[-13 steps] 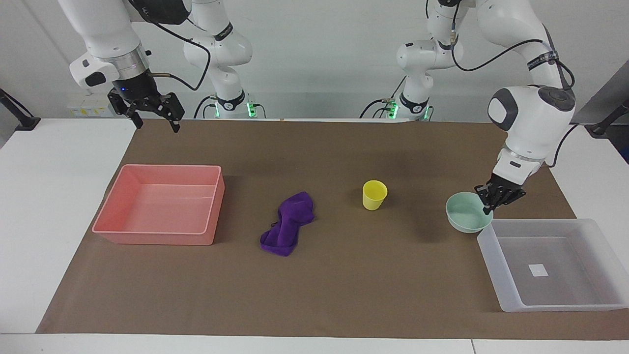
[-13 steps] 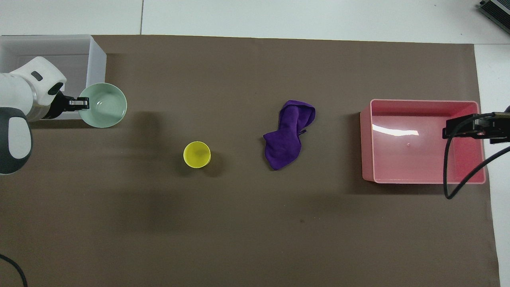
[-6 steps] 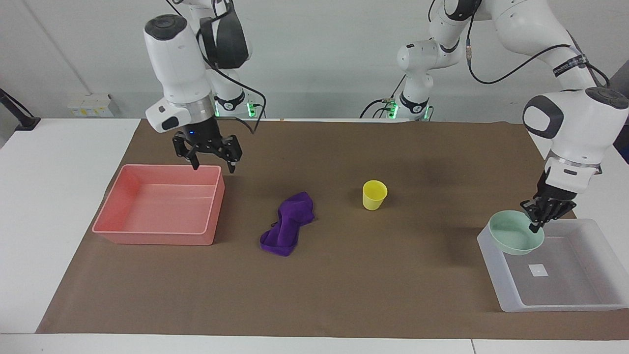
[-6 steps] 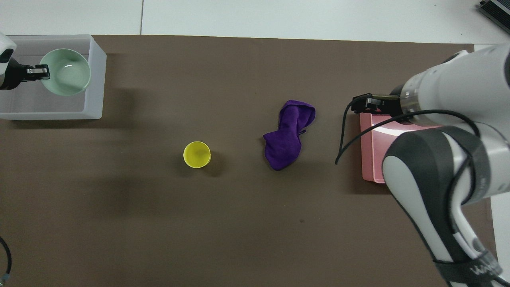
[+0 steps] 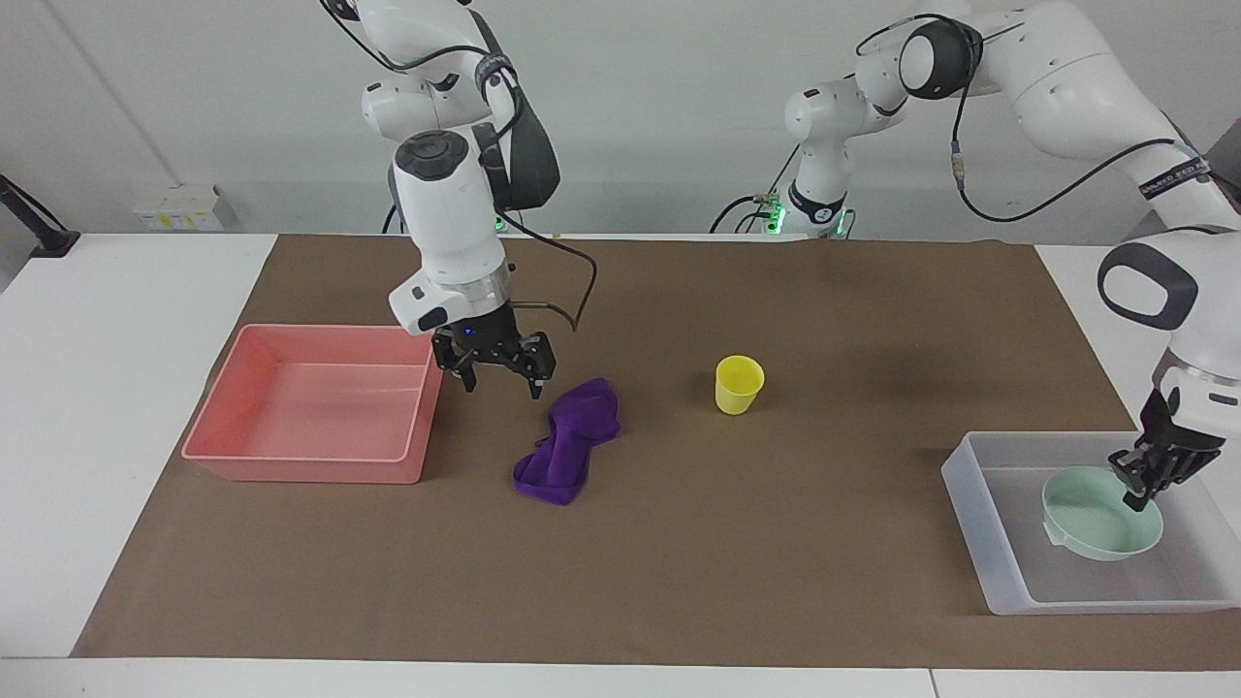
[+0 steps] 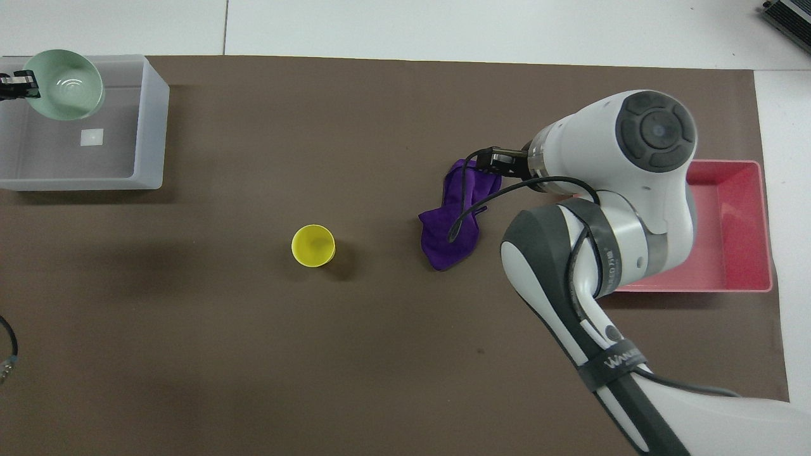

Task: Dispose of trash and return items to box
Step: 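Place the bowl in the clear box while the right gripper reaches the cloth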

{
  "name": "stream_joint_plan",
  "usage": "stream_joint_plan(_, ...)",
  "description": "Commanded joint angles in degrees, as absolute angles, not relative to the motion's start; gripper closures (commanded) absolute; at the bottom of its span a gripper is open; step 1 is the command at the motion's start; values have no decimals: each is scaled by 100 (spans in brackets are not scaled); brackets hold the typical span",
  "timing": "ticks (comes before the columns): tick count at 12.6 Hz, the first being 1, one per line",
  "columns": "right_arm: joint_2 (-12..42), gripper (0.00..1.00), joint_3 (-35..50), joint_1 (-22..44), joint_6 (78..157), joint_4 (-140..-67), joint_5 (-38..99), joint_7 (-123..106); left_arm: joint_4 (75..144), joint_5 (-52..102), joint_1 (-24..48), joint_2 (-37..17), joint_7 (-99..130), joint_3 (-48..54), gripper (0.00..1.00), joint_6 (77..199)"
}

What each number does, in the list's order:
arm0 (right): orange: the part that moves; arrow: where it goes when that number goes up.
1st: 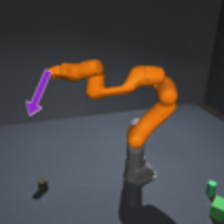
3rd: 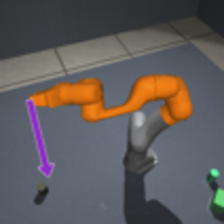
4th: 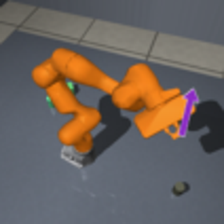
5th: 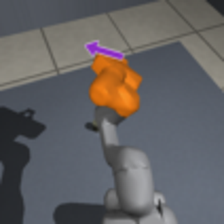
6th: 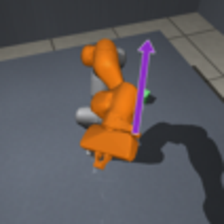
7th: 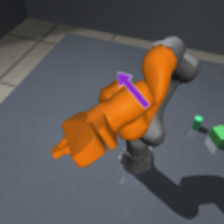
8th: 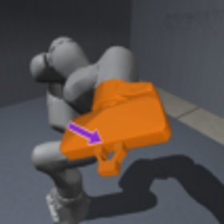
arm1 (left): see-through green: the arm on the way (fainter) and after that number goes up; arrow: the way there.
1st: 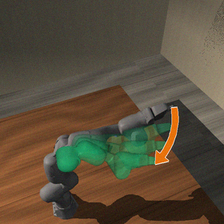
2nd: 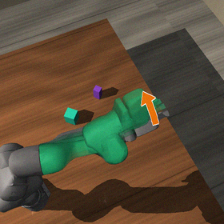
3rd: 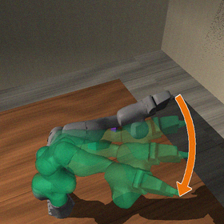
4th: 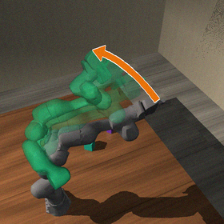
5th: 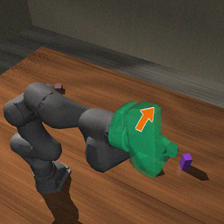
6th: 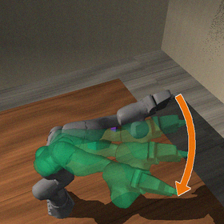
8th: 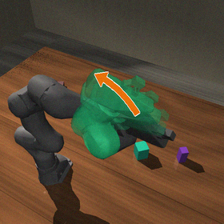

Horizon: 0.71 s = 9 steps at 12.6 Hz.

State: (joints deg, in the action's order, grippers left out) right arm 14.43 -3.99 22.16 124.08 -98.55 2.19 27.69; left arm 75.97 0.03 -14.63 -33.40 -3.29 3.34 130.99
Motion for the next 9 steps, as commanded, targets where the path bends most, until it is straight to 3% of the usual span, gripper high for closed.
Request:
stream_joint_plan(1,1783,0,-422,2364,12787,-9826,308,2874,7024,-184,-1520,-3970,-325,335,100,12964)
stream_joint_plan(2,1897,0,-422,2434,12849,-9826,290,2883,6622,-272,-1538,-4216,-325,308,100,12851)
stream_joint_plan(9,2452,0,-422,2750,13692,-9975,246,3216,6951,-106,-1643,-4236,-308,334,100,12683)
